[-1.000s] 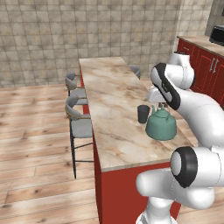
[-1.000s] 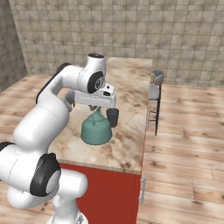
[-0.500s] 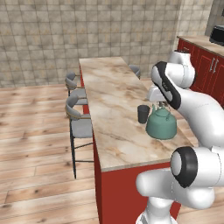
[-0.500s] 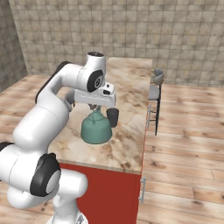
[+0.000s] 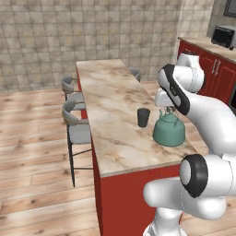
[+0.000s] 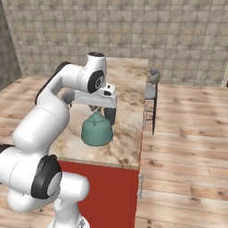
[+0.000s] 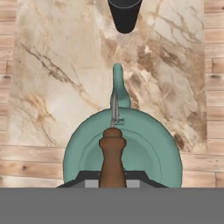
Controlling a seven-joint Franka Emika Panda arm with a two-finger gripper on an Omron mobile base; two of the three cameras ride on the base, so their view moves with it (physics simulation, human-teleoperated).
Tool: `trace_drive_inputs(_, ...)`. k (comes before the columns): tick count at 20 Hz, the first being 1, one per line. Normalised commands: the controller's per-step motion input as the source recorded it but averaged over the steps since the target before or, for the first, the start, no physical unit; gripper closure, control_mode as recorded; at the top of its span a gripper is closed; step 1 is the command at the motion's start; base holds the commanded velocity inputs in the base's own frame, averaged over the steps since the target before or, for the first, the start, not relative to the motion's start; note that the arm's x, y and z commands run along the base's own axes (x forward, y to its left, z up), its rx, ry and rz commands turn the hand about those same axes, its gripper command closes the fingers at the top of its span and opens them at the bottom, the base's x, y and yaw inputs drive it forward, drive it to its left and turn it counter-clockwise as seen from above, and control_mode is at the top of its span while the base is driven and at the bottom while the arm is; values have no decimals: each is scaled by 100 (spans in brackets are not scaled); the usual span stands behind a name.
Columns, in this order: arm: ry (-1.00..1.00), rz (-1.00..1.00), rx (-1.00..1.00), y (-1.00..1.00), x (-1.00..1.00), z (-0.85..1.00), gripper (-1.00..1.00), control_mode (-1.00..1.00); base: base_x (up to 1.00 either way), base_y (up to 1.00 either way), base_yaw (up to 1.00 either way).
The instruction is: Pick the kettle and glass cup and place them in the sink. Then turn on the water.
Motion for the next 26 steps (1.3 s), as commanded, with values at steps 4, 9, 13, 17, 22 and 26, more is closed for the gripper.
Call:
trace_drive_inputs(4,0,0,0,0,0,0,100,100,-31,-32,-25)
trace_drive_inputs(9,0,0,0,0,0,0,100,100,-29,-36,-33)
trace_drive_inputs(13,0,0,0,0,0,0,100,100,-7,-24,-41)
trace_drive_inputs(17,0,0,0,0,0,0,100,100,0,-23,-46)
trace_drive_inputs(22,0,0,0,0,0,0,100,100,0,-15,-51)
trace_drive_inputs(26,0,0,0,0,0,0,100,100,0,-9,-54)
